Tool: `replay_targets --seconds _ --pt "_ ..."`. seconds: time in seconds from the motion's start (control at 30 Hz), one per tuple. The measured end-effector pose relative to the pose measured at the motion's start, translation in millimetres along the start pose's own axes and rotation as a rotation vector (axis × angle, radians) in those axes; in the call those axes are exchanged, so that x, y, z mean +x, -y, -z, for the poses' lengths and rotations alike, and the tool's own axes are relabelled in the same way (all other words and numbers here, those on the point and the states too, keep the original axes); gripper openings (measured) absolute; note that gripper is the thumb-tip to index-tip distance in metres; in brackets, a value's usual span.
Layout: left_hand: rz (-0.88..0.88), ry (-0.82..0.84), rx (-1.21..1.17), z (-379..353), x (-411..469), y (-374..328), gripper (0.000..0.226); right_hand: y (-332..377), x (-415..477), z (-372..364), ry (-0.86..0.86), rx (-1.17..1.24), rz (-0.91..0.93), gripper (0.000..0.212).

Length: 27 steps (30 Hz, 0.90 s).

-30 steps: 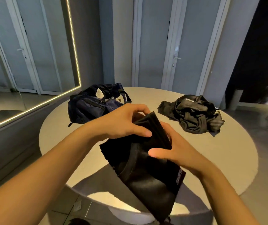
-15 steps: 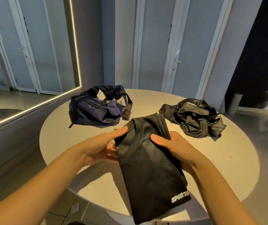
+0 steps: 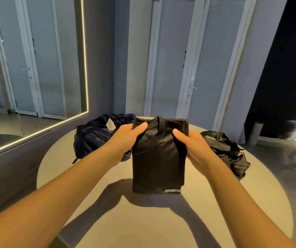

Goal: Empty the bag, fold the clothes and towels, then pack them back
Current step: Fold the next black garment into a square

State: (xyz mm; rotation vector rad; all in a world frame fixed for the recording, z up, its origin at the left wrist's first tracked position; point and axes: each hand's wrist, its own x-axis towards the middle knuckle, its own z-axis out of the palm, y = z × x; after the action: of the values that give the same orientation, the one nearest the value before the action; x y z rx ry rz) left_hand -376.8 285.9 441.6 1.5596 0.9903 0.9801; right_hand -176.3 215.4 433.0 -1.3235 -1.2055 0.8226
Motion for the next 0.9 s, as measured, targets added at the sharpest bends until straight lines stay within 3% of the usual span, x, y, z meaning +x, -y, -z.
replay_targets --seconds 0.1,0.23,0.43,0.57,0.7,0.9 --pt "-0.212 0.005 0.110 2 -3 -6 0.022 0 -3 6 0.001 -0.022 0.076 0.029" --pt "-0.321 0.101 0.194 5 -30 24 0.019 -34 -37 6 0.020 -0.053 0.120 0.029" --pt "-0.194 0.338 0.192 11 -82 76 0.025 -94 -106 5 0.204 -0.081 0.014 0.034" --pt "-0.178 0.376 0.207 16 -105 103 0.024 -117 -132 -2 0.312 -0.093 -0.067 0.038" --pt "-0.157 0.326 0.160 15 -113 121 0.025 -123 -138 -6 0.311 -0.144 -0.045 0.037" --pt "-0.151 0.055 0.235 1 -105 136 0.026 -121 -123 -21 0.195 -0.282 0.038 0.028"
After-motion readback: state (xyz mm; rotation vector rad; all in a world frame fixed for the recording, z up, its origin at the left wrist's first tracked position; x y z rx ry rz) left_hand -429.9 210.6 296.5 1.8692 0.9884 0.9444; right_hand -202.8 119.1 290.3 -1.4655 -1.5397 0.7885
